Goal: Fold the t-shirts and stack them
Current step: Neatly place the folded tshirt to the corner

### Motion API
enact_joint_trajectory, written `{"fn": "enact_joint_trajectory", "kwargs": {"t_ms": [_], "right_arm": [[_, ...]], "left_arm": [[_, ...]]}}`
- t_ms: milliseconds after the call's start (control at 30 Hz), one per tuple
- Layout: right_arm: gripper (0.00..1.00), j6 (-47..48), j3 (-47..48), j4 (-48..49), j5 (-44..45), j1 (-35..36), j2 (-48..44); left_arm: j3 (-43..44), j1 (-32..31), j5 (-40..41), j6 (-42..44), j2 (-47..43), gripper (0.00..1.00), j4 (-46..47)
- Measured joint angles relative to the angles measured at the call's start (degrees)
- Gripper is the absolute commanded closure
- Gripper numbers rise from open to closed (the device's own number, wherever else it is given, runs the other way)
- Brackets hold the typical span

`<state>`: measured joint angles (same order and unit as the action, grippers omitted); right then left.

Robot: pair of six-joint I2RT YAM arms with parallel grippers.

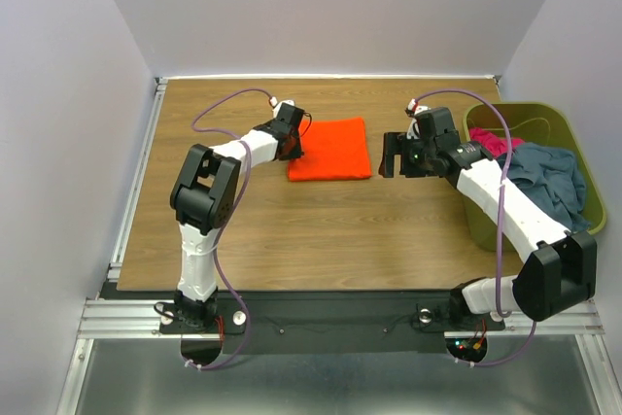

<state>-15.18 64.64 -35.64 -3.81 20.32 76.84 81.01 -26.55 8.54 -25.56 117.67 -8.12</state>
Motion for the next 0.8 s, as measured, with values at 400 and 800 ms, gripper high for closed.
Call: {"fn": "enact_joint_trajectory", "kwargs": {"t_ms": [400,800], "right_arm": [[0.07,0.7,0.0,-0.1,0.8,0.0,0.0],[0.07,1.4,3.3,-2.6,0.2,0.0,0.4]], "left_arm": [[7.5,3.4,6.8,6.8,3.6,1.00,-7.3],[14.7,14.4,21.2,21.3,8.6,1.00,-17.7]]}}
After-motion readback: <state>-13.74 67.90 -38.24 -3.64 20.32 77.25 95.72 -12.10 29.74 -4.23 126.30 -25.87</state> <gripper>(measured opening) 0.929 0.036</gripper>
